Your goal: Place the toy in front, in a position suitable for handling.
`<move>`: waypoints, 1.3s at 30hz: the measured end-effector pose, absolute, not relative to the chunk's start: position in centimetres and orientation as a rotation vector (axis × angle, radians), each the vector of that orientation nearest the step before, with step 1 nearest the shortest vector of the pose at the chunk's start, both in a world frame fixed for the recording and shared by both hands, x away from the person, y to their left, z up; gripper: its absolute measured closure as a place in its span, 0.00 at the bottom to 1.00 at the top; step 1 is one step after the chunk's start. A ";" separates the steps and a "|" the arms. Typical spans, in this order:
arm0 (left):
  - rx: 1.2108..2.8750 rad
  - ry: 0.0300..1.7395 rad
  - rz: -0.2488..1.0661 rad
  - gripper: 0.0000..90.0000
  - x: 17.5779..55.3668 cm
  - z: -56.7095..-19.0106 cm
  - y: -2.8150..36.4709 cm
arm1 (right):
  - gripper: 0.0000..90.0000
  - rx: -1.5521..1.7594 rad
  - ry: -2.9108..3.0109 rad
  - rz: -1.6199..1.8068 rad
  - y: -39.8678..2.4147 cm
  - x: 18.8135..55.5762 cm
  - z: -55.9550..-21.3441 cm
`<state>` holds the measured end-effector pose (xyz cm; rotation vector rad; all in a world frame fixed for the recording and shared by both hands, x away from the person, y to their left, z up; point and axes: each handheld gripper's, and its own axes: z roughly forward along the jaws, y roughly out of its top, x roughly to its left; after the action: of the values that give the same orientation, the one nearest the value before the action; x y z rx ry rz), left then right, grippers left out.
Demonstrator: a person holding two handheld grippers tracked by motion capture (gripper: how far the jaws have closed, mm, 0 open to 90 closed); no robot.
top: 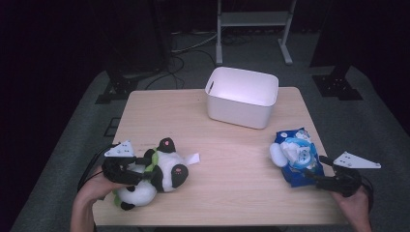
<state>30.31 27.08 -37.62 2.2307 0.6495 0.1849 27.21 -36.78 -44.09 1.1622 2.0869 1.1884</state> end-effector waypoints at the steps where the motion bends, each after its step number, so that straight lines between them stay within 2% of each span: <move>1: 2.234 0.648 0.182 0.59 30.3 -37.6 27.1 | 0.20 1.162 2.089 1.188 -36.8 27.2 -44.1; 6: 2.241 0.670 0.208 0.75 30.3 -37.4 27.2 | 0.20 1.150 2.090 1.193 -36.7 27.2 -44.1; 10: 2.249 0.670 0.243 0.80 30.3 -37.1 27.0 | 0.20 1.151 2.083 1.199 -36.7 27.2 -44.0; 18: 2.270 0.661 0.294 0.82 31.1 -36.4 26.6 | 0.20 1.153 2.073 1.204 -36.6 27.2 -43.8; 28: 2.280 0.633 0.296 0.83 32.6 -34.5 25.3 | 0.20 1.154 2.064 1.210 -36.9 27.2 -43.8; 39: 2.331 0.480 0.300 0.83 33.3 -31.6 19.7 | 0.20 1.153 2.054 1.222 -36.9 27.1 -43.7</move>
<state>33.34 19.66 -31.56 2.3307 0.4799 0.2997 27.10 -36.89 -43.68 1.1533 2.0544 1.2224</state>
